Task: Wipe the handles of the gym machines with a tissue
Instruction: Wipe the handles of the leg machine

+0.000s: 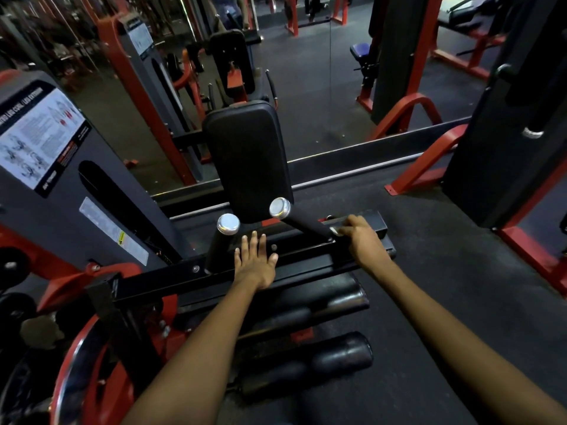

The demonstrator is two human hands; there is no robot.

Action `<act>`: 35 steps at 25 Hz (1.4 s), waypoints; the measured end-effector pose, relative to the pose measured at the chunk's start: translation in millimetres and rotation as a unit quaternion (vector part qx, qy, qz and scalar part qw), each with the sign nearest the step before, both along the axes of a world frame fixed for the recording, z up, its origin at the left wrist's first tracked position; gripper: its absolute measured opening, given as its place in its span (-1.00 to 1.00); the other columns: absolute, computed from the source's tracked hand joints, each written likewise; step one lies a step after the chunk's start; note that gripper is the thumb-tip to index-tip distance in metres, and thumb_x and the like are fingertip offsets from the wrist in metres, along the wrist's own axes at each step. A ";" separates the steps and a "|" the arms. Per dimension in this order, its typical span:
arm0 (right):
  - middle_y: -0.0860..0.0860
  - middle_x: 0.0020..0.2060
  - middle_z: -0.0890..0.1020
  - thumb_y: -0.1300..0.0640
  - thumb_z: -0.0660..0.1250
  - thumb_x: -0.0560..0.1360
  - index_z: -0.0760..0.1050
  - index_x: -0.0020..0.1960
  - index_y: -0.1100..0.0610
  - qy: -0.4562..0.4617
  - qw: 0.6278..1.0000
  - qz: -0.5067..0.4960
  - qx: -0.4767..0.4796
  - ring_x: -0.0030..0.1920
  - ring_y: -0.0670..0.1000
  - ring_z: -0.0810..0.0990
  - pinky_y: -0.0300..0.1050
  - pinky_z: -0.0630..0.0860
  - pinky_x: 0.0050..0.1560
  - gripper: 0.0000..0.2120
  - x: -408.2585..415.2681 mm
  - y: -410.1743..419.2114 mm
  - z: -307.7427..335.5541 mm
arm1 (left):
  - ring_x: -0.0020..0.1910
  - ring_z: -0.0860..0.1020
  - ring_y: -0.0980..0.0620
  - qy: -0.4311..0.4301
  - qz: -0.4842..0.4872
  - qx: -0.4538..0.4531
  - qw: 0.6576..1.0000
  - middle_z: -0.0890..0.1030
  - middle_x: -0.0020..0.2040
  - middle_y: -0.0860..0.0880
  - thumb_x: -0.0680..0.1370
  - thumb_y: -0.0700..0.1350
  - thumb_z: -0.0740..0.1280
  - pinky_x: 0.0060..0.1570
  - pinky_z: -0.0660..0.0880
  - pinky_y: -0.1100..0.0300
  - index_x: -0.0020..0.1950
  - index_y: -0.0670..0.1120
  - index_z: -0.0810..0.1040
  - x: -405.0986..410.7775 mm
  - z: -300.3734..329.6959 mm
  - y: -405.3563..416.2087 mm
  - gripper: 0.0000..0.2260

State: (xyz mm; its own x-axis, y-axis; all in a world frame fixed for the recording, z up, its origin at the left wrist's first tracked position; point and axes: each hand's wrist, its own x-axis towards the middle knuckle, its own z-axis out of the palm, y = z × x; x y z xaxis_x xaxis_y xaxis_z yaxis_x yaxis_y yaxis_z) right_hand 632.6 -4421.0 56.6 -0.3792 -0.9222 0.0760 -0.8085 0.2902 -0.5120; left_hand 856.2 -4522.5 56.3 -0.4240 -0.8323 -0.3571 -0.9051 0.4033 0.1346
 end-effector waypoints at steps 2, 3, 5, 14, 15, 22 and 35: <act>0.21 0.05 0.46 0.42 0.17 0.47 0.57 0.07 0.29 -0.015 1.000 -0.008 -0.010 0.12 0.20 0.38 -0.07 0.31 0.06 -0.73 4.8 2.1 -2.1 | 0.53 -0.34 -0.07 0.000 -0.002 -0.007 1.000 -0.32 0.56 -0.03 0.69 0.08 -0.09 0.48 -0.28 -0.05 0.58 -0.06 -0.25 -0.5 -0.9 -0.5 -0.46; 0.19 0.00 0.46 0.39 0.19 0.47 0.56 0.02 0.29 -0.020 1.000 -0.019 -0.012 0.09 0.20 0.42 -0.10 0.31 0.01 -0.78 7.1 -6.2 0.8 | 0.53 -0.34 -0.07 0.002 -0.002 -0.007 1.000 -0.32 0.56 -0.03 0.69 0.08 -0.09 0.48 -0.29 -0.05 0.58 -0.06 -0.25 -1.0 -1.2 -0.5 -0.46; 0.16 -0.08 0.47 0.36 0.23 0.47 0.55 -0.07 0.29 -0.064 0.998 -0.027 -0.002 0.02 0.20 0.48 -0.16 0.31 -0.08 -0.87 9.5 -23.9 9.1 | 0.53 -0.34 -0.07 0.001 -0.001 -0.005 1.000 -0.33 0.56 -0.03 0.69 0.08 -0.09 0.47 -0.29 -0.05 0.58 -0.06 -0.25 -1.0 -0.3 0.4 -0.46; 0.07 -0.10 0.55 0.45 0.29 0.37 0.60 0.03 0.22 -0.123 0.938 -0.087 -0.312 -0.08 -0.03 0.54 -0.23 0.49 0.00 -0.70 65.3 13.2 51.1 | 0.52 -0.35 -0.06 0.014 -0.003 -0.005 1.000 -0.31 0.57 -0.03 0.69 0.08 -0.08 0.47 -0.30 -0.04 0.58 -0.06 -0.23 0.0 0.8 1.2 -0.46; 0.07 -0.08 0.52 0.44 0.28 0.38 0.60 0.02 0.24 -0.115 0.923 -0.054 -0.363 -0.07 -0.05 0.51 -0.29 0.46 0.01 -0.72 78.7 2.7 69.2 | 0.52 -0.35 -0.06 0.014 -0.004 -0.005 1.000 -0.31 0.57 -0.03 0.69 0.08 -0.08 0.47 -0.30 -0.04 0.58 -0.06 -0.23 0.3 1.0 1.2 -0.46; 0.03 -0.04 0.51 0.24 0.24 0.45 0.57 -0.02 0.18 0.055 0.972 0.052 -0.222 0.00 0.13 0.55 -0.24 0.40 0.07 -0.83 50.6 24.5 -18.9 | 0.53 -0.35 -0.07 0.018 -0.005 -0.005 1.000 -0.31 0.57 -0.03 0.69 0.08 -0.09 0.47 -0.29 -0.05 0.58 -0.07 -0.24 1.1 -0.4 0.4 -0.45; 0.07 -0.06 0.51 0.38 0.39 0.39 0.60 -0.04 0.30 0.107 0.948 0.130 -0.271 0.01 0.02 0.45 -0.26 0.40 0.06 -0.86 36.3 4.2 -10.3 | 0.51 -0.37 -0.06 0.010 -0.006 0.005 1.000 -0.34 0.56 -0.02 0.69 0.08 -0.10 0.46 -0.31 -0.04 0.57 -0.06 -0.27 1.0 -0.5 -0.4 -0.45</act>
